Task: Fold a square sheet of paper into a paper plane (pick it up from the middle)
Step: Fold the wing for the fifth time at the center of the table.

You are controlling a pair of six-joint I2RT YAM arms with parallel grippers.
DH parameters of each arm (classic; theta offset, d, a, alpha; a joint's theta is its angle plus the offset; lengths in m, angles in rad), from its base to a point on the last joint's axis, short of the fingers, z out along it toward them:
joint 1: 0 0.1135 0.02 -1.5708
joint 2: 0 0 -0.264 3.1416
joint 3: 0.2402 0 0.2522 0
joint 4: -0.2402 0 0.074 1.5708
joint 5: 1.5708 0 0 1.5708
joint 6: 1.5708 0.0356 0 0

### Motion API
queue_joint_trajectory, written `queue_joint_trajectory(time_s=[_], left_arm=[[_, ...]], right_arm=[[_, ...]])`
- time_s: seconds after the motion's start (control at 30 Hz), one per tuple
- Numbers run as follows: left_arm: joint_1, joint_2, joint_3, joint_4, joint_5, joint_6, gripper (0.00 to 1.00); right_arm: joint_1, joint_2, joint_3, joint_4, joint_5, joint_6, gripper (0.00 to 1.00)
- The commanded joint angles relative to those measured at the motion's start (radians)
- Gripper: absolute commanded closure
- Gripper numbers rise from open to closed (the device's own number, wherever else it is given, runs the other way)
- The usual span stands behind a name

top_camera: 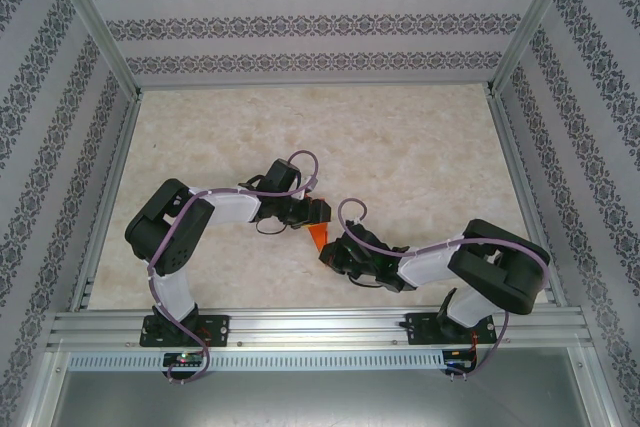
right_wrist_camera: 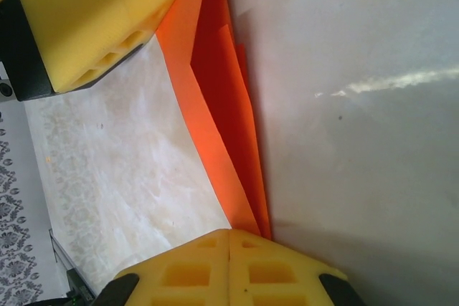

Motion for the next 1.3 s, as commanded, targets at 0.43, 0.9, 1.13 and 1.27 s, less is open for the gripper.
queue_joint_trajectory(time_s=[0.43, 0.9, 1.13, 1.27], left_arm=[[-0.009, 0.034, -0.010, -0.034, -0.035, 0.018, 0.43], [-0.009, 0.025, 0.022, -0.069, -0.040, 0.039, 0.43], [-0.006, 0.011, 0.043, -0.082, -0.082, 0.035, 0.43], [-0.003, 0.013, 0.060, -0.092, -0.108, 0.034, 0.43]], right_arm=[[-0.019, -0.074, 0.159, -0.155, 0.023, -0.089, 0.90], [-0.047, 0.101, 0.018, -0.139, 0.032, 0.021, 0.98], [-0.043, 0.068, -0.028, -0.192, -0.018, -0.006, 0.98], [-0.044, 0.066, -0.007, -0.234, -0.035, -0.038, 0.99]])
